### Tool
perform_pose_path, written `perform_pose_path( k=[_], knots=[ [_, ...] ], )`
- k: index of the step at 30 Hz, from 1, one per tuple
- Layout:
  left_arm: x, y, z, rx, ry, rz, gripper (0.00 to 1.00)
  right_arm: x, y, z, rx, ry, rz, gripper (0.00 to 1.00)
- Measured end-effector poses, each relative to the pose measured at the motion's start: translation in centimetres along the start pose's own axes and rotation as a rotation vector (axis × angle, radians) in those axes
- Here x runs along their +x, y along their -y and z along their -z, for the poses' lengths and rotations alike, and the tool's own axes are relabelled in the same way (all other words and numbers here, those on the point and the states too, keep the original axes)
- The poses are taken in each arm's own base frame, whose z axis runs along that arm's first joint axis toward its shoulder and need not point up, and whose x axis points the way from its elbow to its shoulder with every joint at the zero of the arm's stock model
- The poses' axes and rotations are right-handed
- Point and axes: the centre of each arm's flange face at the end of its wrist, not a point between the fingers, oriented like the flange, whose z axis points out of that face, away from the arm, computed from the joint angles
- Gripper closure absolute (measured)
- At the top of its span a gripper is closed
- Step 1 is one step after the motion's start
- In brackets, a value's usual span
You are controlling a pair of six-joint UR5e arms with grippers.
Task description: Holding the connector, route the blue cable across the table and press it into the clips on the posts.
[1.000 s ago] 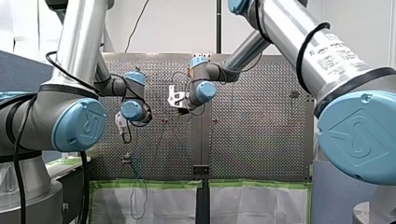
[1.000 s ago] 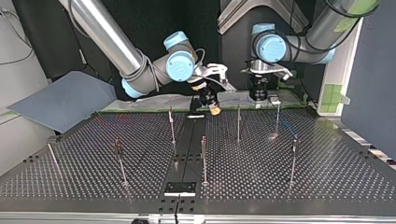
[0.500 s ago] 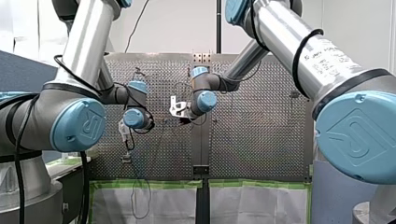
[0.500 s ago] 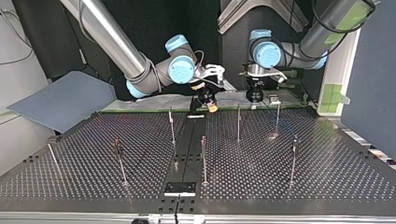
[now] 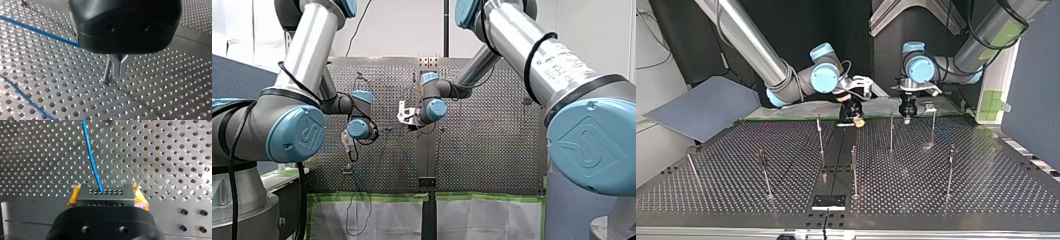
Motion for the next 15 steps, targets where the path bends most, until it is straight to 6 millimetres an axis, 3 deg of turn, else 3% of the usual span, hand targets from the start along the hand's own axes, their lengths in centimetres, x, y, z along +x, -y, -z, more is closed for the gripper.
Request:
perform_pose_path(
  k=[9,15],
  knots=[
    [-1.6,0.0,-2.0,0.011,0.032,0.006,1.00,0.3,-1.4,-0.4,-0.009,-0.016,-0.011,1.00],
    [-1.0,0.1,-3.3,0.024,0.012,0.001,1.00,0.4,-2.6,-0.6,-0.025,-0.020,-0.016,1.00]
  ],
)
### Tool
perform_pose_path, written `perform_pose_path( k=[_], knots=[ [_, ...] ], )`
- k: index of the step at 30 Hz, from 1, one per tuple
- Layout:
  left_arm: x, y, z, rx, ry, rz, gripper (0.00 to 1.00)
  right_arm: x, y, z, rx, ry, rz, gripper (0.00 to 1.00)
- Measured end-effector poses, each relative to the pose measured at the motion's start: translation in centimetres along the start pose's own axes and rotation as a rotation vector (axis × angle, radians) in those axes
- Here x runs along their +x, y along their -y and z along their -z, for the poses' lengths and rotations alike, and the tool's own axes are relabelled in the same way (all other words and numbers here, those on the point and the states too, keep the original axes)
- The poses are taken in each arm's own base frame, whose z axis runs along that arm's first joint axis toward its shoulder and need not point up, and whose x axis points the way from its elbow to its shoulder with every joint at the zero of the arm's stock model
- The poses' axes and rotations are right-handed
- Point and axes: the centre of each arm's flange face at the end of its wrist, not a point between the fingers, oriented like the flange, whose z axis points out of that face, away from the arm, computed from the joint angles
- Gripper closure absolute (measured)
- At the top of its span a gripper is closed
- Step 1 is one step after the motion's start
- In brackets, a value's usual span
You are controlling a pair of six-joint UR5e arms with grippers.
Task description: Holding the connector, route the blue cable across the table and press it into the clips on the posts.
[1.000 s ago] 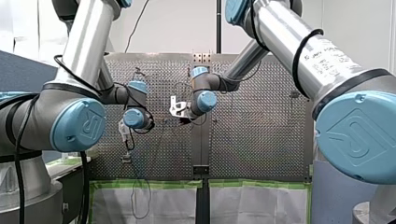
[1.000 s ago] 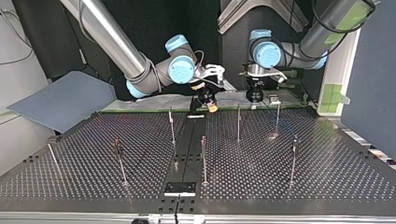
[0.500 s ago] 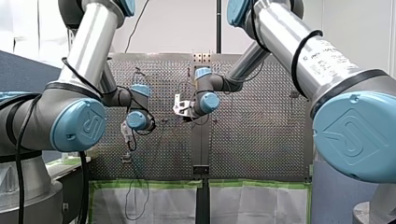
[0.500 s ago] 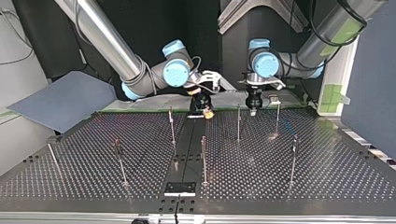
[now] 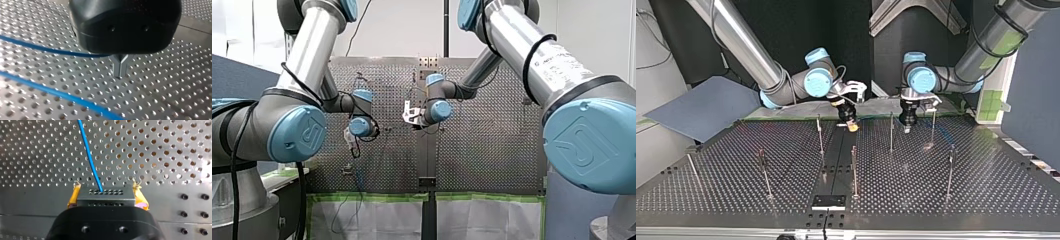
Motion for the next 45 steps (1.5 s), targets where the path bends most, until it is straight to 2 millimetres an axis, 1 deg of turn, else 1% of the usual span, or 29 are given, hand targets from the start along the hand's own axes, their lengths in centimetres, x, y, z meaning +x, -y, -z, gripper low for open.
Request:
perform_pose_path(
  k=[6,10,14,15,16,17,18,19,20,21,28,32,40,45],
  knots=[
    [1.4,-0.8,-1.4,-0.014,-0.022,-0.007,1.00,-0.2,-1.2,-0.3,-0.016,0.002,-0.004,1.00],
    [1.5,-1.3,-2.1,-0.026,-0.029,-0.014,1.00,-1.0,-2.3,-0.6,-0.027,0.015,-0.007,1.00],
    [1.3,-1.8,-2.3,-0.042,-0.033,-0.021,1.00,-1.3,-3.1,-0.8,-0.035,0.019,-0.009,1.00],
    [1.2,-1.9,-2.3,-0.047,-0.034,-0.024,0.80,-1.3,-3.2,-0.9,-0.036,0.019,-0.009,1.00],
    [1.2,-2.0,-2.3,-0.049,-0.035,-0.026,0.56,-1.3,-3.4,-0.9,-0.038,0.019,-0.010,1.00],
    [1.2,-2.1,-2.3,-0.051,-0.036,-0.028,0.56,-1.4,-3.5,-0.9,-0.039,0.020,-0.010,1.00],
    [1.2,-2.1,-2.3,-0.053,-0.037,-0.029,0.38,-1.4,-3.6,-0.9,-0.040,0.020,-0.010,1.00],
    [1.2,-2.2,-2.3,-0.054,-0.039,-0.030,0.14,-1.3,-3.7,-0.9,-0.041,0.019,-0.010,1.00],
    [1.3,-2.2,-2.3,-0.055,-0.043,-0.031,0.14,-1.3,-3.7,-0.9,-0.041,0.019,-0.009,1.00],
    [1.3,-2.1,-2.2,-0.057,-0.048,-0.033,0.00,-1.3,-3.8,-0.9,-0.041,0.019,-0.009,1.00],
    [1.8,-2.1,-1.5,-0.084,-0.094,-0.048,0.00,-1.2,-4.0,-0.9,-0.039,0.021,-0.008,1.00],
    [1.4,-1.8,-0.8,-0.090,-0.118,-0.059,0.00,-1.2,-4.0,-0.9,-0.039,0.021,-0.008,1.00],
    [0.0,-0.5,1.9,-0.093,-0.162,-0.063,0.00,-1.1,-4.5,-0.9,-0.044,0.021,-0.008,1.00],
    [-0.4,0.5,4.0,-0.097,-0.192,-0.083,0.00,-1.0,-4.8,-1.0,-0.047,0.020,-0.008,1.00]
  ],
)
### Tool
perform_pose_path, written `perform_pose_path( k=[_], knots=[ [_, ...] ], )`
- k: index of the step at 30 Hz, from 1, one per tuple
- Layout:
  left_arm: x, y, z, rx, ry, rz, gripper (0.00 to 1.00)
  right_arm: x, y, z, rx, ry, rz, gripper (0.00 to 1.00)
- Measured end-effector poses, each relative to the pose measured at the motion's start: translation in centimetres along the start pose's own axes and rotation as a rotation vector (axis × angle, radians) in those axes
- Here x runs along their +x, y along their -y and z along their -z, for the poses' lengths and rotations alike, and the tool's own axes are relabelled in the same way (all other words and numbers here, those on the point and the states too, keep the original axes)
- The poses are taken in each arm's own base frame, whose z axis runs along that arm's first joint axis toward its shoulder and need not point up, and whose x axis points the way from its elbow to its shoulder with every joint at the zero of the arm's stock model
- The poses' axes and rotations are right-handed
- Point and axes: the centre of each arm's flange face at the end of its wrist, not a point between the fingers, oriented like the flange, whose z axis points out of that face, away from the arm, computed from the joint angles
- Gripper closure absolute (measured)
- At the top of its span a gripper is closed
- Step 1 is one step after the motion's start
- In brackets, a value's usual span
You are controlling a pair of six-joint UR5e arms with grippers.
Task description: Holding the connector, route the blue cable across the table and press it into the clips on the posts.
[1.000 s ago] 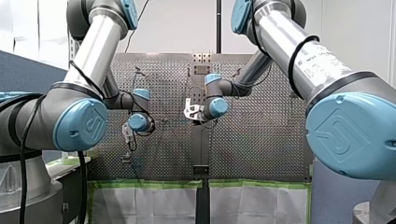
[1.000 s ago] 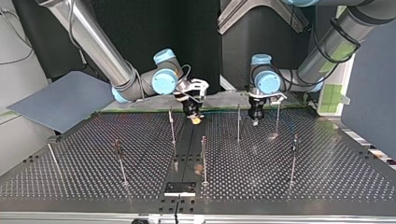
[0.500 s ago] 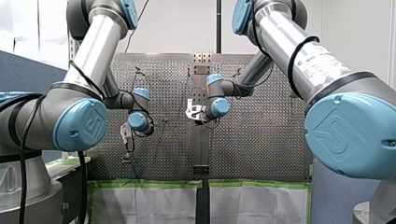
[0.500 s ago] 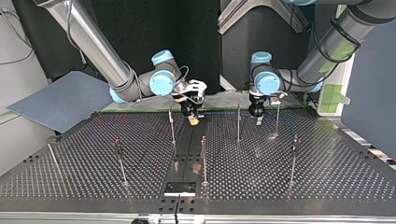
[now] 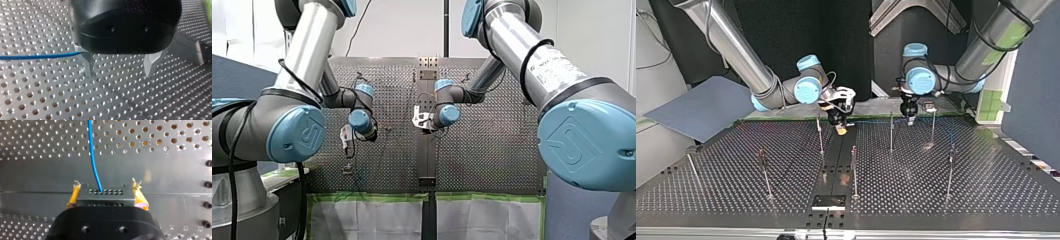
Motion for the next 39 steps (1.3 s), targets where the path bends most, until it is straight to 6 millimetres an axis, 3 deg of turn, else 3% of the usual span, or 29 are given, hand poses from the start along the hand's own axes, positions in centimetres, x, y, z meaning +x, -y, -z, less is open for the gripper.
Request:
perform_pose_path(
  k=[11,21,33,39],
  knots=[
    [-0.3,2.0,4.3,0.040,-0.008,-0.016,0.00,0.2,-0.1,0.1,-0.001,-0.001,0.001,1.00],
    [-2.6,5.9,7.0,0.080,0.104,0.017,0.00,0.4,-0.2,0.4,-0.005,0.016,0.005,1.00],
    [-0.8,10.0,9.7,0.163,0.090,0.004,0.00,1.3,-1.0,0.5,-0.017,0.006,0.000,1.00],
    [-0.4,11.4,9.5,0.201,0.098,-0.009,0.00,1.5,-1.4,0.5,-0.022,0.003,-0.003,1.00]
  ],
)
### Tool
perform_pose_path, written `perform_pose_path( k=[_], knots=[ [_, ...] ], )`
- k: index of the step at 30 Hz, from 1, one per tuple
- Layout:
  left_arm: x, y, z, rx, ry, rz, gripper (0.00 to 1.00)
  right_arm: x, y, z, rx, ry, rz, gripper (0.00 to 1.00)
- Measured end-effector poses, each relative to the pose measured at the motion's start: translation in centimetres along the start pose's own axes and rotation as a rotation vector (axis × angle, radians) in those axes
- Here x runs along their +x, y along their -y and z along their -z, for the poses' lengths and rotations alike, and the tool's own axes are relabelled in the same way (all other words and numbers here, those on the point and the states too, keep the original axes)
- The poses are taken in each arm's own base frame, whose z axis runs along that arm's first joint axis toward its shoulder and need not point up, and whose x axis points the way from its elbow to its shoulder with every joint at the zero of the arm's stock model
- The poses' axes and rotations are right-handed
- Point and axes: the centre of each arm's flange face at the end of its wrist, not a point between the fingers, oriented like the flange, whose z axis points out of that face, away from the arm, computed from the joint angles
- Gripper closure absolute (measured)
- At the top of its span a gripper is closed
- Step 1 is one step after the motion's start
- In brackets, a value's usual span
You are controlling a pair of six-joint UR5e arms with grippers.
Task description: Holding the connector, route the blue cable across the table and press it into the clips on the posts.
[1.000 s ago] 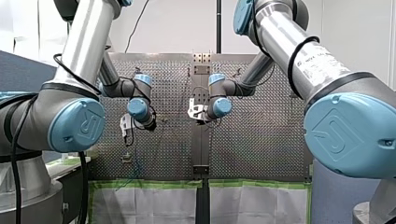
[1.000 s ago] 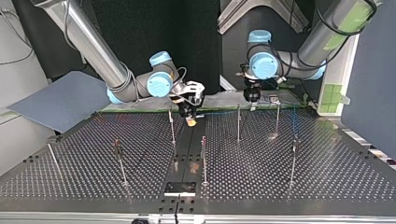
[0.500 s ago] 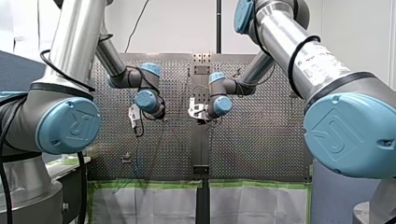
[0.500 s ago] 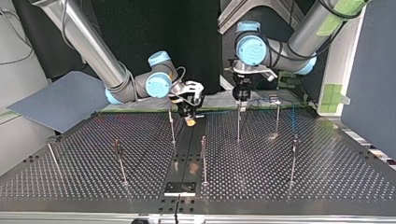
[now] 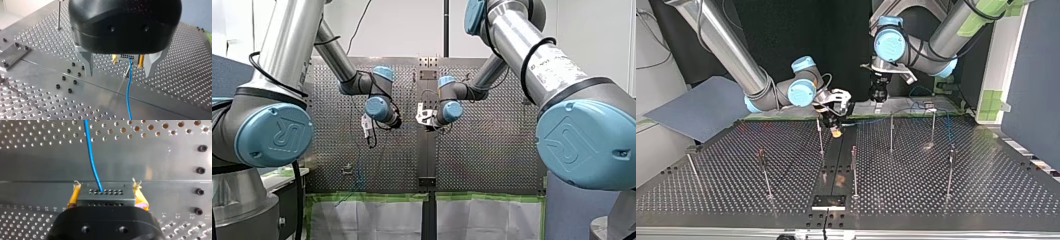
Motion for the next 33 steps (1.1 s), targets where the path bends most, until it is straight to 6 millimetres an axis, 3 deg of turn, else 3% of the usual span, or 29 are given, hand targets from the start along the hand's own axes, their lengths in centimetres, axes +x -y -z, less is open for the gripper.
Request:
perform_pose_path(
  k=[20,33],
  knots=[
    [1.7,0.6,-6.8,-0.032,0.003,0.018,0.00,0.1,-0.3,0.0,-0.004,-0.003,-0.001,1.00],
    [3.9,0.4,-11.0,-0.053,-0.003,0.033,0.00,0.2,-0.3,0.0,-0.004,-0.004,-0.003,1.00]
  ],
)
